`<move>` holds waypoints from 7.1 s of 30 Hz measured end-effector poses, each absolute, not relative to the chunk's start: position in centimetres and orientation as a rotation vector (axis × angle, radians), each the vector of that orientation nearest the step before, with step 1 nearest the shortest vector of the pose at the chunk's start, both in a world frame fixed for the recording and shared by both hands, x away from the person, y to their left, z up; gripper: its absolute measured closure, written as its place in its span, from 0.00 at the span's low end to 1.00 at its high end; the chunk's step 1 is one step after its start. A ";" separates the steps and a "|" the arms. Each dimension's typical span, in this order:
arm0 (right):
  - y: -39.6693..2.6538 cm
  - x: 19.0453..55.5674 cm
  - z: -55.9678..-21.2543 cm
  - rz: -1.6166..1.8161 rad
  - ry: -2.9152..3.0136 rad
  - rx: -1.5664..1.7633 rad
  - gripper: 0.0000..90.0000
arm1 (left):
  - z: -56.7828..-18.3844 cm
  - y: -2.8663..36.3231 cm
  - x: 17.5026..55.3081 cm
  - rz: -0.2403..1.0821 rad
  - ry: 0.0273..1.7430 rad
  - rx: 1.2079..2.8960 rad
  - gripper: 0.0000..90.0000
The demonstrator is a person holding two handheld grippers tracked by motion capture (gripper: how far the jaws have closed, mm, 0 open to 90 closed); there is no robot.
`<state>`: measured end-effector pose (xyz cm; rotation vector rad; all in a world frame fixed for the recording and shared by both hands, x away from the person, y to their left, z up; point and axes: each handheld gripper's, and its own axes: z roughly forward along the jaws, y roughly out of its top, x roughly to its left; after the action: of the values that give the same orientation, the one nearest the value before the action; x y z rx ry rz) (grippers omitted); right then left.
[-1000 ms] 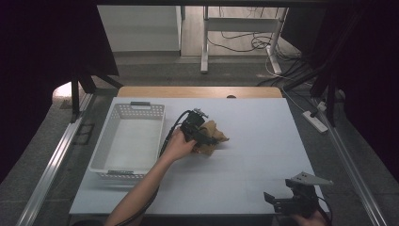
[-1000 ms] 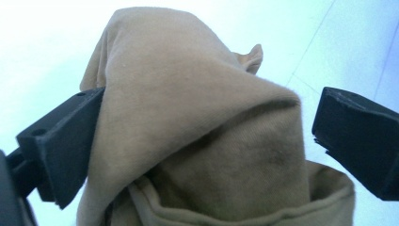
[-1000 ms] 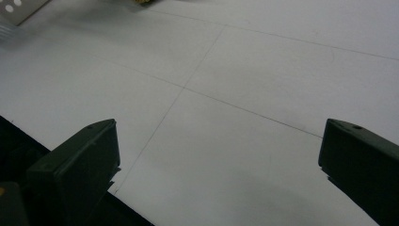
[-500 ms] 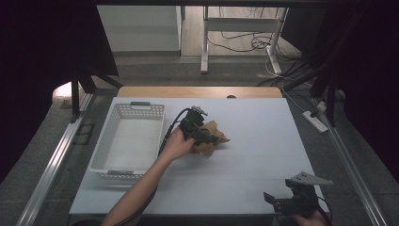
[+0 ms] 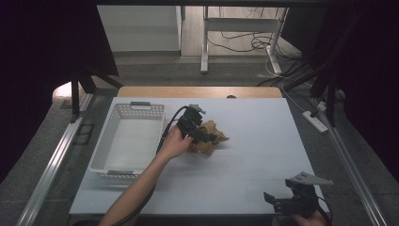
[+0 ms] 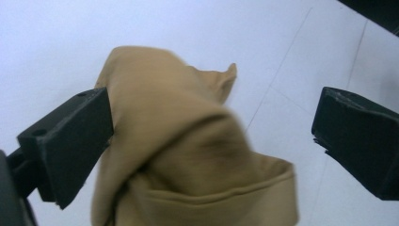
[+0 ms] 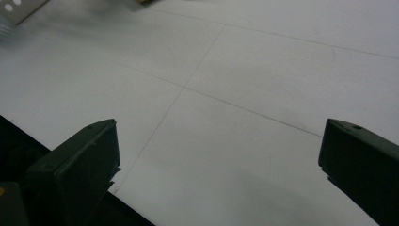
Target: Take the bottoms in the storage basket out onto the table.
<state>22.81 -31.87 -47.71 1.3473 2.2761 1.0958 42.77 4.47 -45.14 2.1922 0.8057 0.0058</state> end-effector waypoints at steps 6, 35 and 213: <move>-31.8 22.8 -47.7 1.092 2.279 1.344 0.00 | -44.7 4.9 42.7 0.016 0.808 2.191 0.00; -31.8 22.8 -47.7 1.091 2.274 1.347 0.00 | -43.3 6.7 40.9 0.099 0.824 2.171 0.00; -31.8 22.8 -47.7 1.089 2.279 1.347 0.00 | -46.4 23.6 25.7 0.142 1.093 1.928 0.01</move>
<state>22.77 -31.76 -47.66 1.3473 2.2789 1.0895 25.71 23.64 -46.38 1.9281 1.0925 0.1417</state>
